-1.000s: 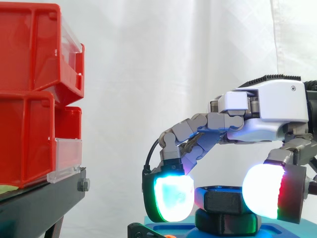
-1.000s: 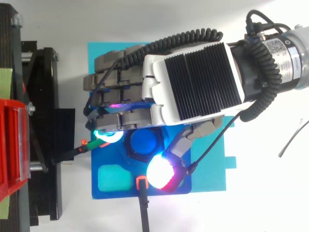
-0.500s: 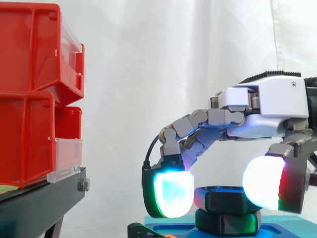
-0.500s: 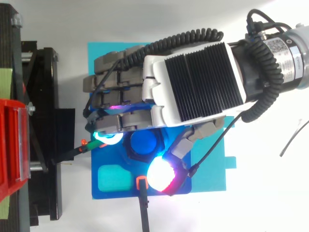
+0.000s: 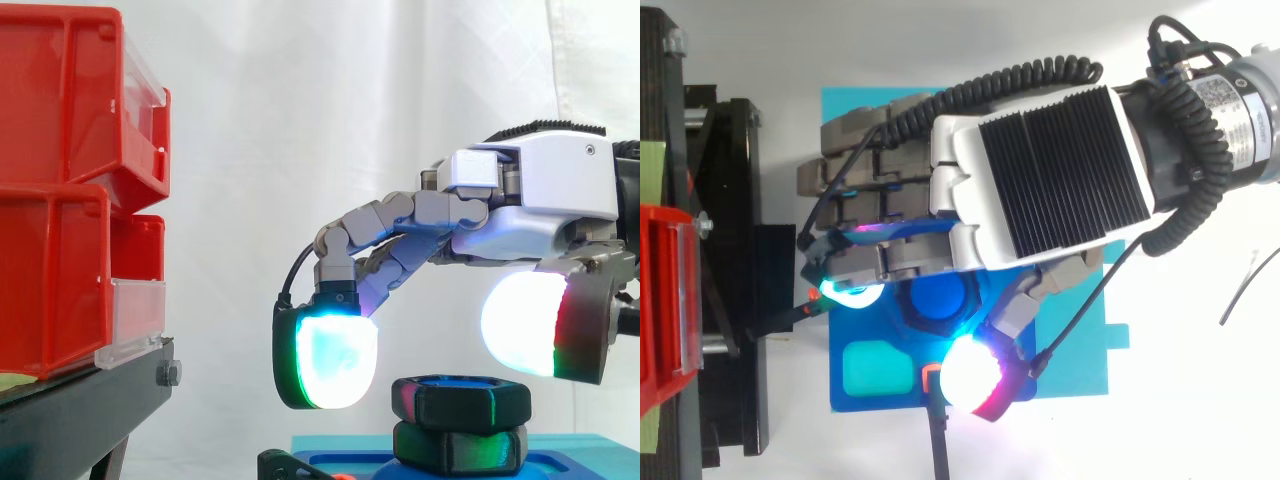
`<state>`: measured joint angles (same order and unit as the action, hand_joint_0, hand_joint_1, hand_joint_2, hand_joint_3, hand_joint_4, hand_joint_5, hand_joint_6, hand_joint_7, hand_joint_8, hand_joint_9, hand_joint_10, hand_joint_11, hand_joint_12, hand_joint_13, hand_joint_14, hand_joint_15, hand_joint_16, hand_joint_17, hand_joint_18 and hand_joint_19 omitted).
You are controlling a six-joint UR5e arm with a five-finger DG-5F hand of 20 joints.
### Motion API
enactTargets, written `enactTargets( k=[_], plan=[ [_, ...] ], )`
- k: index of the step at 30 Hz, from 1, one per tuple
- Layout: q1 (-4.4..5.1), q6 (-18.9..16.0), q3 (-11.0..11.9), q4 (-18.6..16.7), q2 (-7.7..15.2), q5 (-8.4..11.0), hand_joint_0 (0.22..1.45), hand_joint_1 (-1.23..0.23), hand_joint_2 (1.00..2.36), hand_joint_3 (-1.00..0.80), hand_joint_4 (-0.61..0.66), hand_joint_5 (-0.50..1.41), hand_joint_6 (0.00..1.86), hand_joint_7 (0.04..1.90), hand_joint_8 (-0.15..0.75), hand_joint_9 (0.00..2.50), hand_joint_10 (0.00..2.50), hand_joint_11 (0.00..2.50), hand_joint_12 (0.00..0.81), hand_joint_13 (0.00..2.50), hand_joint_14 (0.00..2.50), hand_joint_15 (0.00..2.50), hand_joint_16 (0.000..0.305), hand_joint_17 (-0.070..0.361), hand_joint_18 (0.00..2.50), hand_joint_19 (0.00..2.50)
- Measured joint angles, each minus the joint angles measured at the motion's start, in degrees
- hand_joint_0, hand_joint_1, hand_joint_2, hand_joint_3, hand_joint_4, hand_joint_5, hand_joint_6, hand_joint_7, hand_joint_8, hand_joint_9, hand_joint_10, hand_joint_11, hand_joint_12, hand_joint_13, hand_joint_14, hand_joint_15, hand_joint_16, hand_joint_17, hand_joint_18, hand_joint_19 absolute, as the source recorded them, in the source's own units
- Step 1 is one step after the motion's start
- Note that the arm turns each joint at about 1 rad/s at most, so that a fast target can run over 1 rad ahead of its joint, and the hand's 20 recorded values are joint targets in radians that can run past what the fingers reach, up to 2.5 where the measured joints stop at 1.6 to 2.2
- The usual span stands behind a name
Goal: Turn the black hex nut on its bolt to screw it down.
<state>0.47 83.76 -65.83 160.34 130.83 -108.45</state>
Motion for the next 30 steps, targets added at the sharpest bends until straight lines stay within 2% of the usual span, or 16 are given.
enactTargets(
  k=[2,3,5,13,17,23,30],
  plan=[
    [0.22,0.0,0.0,-0.2,0.0,-0.01,0.31,-0.34,1.00,-0.50,0.28,-0.11,0.50,1.08,0.284,0.66,0.00,0.11,0.387,0.56,0.01,0.20,0.070,0.157,0.47,0.28],
    [0.33,0.0,0.0,-0.2,0.0,0.02,0.34,-0.40,1.00,-0.50,0.26,-0.11,0.50,1.09,0.275,0.66,0.00,0.11,0.374,0.55,0.01,0.20,0.067,0.150,0.46,0.29],
    [0.55,-0.1,0.0,-0.1,0.0,0.09,0.36,-0.45,1.00,-0.50,0.25,-0.11,0.50,1.09,0.268,0.65,0.00,0.12,0.367,0.54,0.01,0.21,0.065,0.146,0.45,0.29],
    [1.04,-0.1,0.0,1.0,0.0,0.01,0.36,-0.45,1.00,-0.50,0.26,-0.11,0.50,1.12,0.271,0.66,0.00,0.11,0.366,0.56,0.01,0.21,0.064,0.145,0.46,0.28],
    [1.06,-0.2,0.0,1.9,0.0,-0.01,0.36,-0.45,1.00,-0.50,0.24,-0.09,0.50,1.18,0.274,0.67,0.00,0.12,0.364,0.56,0.01,0.20,0.064,0.144,0.47,0.29],
    [1.05,-0.1,0.0,2.6,0.0,-0.01,0.42,-0.55,1.00,-0.50,0.19,-0.09,0.50,1.24,0.247,0.66,0.00,0.13,0.335,0.54,0.01,0.21,0.057,0.129,0.43,0.30],
    [0.50,0.0,0.0,3.4,0.0,-0.77,0.45,-0.59,1.00,-0.50,0.16,-0.09,0.50,1.25,0.234,0.65,0.01,0.13,0.321,0.53,0.01,0.22,0.054,0.122,0.42,0.32]
  ],
)
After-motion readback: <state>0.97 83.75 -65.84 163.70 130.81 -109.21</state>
